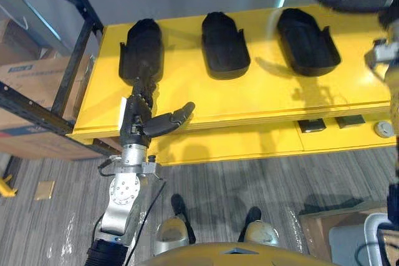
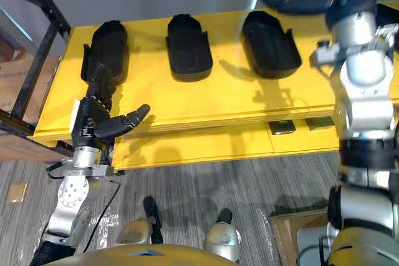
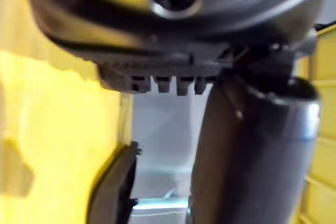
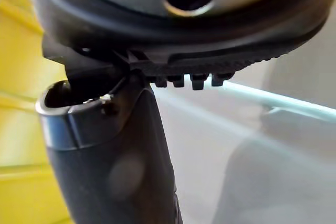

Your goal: Walk over and take three plastic housings, then place them on the shelf

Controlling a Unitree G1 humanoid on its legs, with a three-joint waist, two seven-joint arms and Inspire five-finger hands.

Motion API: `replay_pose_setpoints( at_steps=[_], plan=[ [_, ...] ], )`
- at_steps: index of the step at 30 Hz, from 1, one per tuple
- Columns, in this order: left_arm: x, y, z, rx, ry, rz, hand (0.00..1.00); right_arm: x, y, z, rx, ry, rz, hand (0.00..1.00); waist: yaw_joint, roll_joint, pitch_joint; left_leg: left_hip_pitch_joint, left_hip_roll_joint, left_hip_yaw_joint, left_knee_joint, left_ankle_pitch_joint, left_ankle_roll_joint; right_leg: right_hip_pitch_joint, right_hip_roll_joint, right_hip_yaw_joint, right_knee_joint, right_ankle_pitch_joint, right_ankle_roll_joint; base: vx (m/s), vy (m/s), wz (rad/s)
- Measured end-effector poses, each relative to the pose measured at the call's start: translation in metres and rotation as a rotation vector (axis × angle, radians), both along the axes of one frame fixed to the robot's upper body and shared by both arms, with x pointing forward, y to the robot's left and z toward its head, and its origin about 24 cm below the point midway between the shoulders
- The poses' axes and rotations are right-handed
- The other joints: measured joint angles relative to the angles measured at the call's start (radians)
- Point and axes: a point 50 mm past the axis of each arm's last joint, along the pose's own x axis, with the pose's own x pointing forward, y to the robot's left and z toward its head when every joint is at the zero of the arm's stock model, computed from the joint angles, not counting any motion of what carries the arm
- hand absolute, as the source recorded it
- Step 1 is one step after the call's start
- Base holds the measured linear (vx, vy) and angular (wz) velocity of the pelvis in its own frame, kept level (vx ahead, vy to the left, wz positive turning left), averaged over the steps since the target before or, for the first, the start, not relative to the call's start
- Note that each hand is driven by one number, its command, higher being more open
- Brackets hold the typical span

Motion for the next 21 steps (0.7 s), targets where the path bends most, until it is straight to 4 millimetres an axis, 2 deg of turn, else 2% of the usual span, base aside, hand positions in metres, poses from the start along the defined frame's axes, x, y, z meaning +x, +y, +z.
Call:
replay_pose_setpoints(
  at_steps=[1, 4, 7, 10, 17, 21],
  plan=[
    [-0.001, 0.002, 0.006, -0.007, -0.02, -0.004, 1.0, -0.007, 0.0, -0.017, 0.019, 0.036, -0.01, 1.0, -0.01, -0.002, -0.015, 0.008, 0.002, 0.016, 0.0, -0.003, 0.0, 0.002, 0.004, 0.015, -0.014, 0.009, -0.002, 0.01, 0.0, -0.31],
    [0.0, 0.004, 0.006, -0.001, -0.004, -0.011, 1.0, -0.02, 0.001, -0.046, 0.005, 0.095, -0.066, 1.0, -0.021, -0.008, -0.045, 0.021, 0.007, 0.045, 0.0, -0.007, -0.003, 0.003, 0.012, 0.038, -0.033, 0.022, -0.008, 0.05, -0.002, -0.31],
    [-0.003, 0.004, -0.001, 0.008, 0.054, -0.023, 1.0, -0.029, 0.005, -0.07, -0.047, 0.142, -0.125, 1.0, -0.043, -0.024, -0.06, 0.035, 0.018, 0.069, 0.0, -0.01, -0.008, -0.001, 0.019, 0.061, -0.036, 0.024, -0.009, 0.04, -0.008, -0.25],
    [-0.005, 0.003, -0.008, 0.016, 0.107, -0.035, 1.0, -0.038, 0.01, -0.088, -0.077, 0.184, -0.155, 1.0, -0.046, -0.045, -0.071, 0.039, 0.026, 0.097, 0.001, -0.018, -0.017, -0.01, 0.033, 0.086, -0.052, 0.029, -0.007, 0.03, -0.007, -0.27],
    [-0.007, 0.002, -0.006, 0.018, 0.103, -0.044, 1.0, -0.041, 0.008, -0.103, -0.251, 0.241, -0.303, 1.0, -0.052, -0.049, -0.073, -0.001, 0.025, 0.113, 0.001, -0.015, -0.008, -0.065, 0.032, 0.102, -0.05, 0.042, -0.014, 0.02, 0.002, -0.08],
    [-0.006, -0.001, -0.006, 0.026, 0.105, -0.056, 1.0, -0.026, -0.004, -0.124, -0.223, 0.322, -0.376, 1.0, -0.056, -0.049, -0.07, -0.034, 0.018, 0.09, 0.005, -0.002, 0.004, -0.092, 0.022, 0.086, -0.027, 0.041, -0.019, 0.02, 0.026, 0.15]
  ],
)
